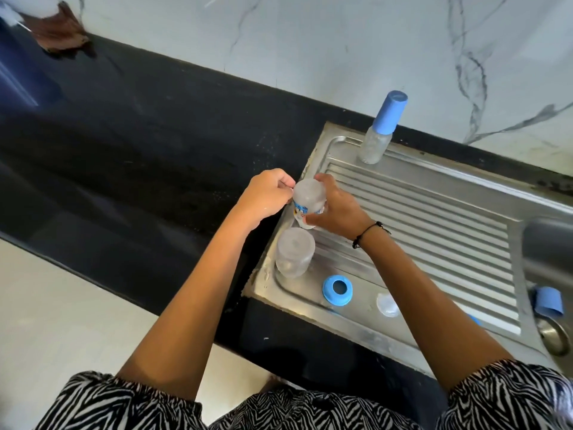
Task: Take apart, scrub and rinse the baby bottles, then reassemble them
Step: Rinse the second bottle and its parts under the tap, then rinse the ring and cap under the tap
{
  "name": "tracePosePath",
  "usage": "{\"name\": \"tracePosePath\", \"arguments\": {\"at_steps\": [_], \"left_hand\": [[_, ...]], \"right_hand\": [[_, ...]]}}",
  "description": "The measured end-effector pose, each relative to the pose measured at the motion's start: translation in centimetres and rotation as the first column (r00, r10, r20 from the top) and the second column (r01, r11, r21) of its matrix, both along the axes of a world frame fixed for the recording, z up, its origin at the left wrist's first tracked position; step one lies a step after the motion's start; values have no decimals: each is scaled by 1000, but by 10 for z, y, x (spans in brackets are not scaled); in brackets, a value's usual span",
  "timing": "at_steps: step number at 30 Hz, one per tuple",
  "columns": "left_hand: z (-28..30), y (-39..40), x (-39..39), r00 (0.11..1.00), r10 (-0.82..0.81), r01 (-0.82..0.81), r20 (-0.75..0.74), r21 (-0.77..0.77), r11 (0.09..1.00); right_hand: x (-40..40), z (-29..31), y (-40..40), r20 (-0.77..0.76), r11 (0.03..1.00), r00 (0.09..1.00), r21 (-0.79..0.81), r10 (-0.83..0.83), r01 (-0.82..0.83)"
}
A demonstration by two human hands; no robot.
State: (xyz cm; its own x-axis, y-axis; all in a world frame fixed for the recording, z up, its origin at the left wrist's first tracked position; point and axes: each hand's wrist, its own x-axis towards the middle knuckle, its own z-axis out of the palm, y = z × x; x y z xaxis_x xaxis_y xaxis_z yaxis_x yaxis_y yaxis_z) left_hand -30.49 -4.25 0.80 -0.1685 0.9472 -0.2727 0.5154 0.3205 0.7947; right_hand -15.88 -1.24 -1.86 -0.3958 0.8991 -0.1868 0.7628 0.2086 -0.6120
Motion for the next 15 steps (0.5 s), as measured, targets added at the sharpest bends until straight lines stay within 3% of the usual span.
{"name": "tracePosePath", "arguments": {"at_steps": [9, 15], "left_hand": [[3, -2, 0, 996, 47, -47, -73, -1, 999], [24, -11, 6, 972, 66, -43, -224, 105, 994]], "right_hand": [[5, 2, -4, -5, 1000, 1000, -5, -13, 13], [15, 24, -12, -4, 1000, 1000, 23, -5, 5]]}}
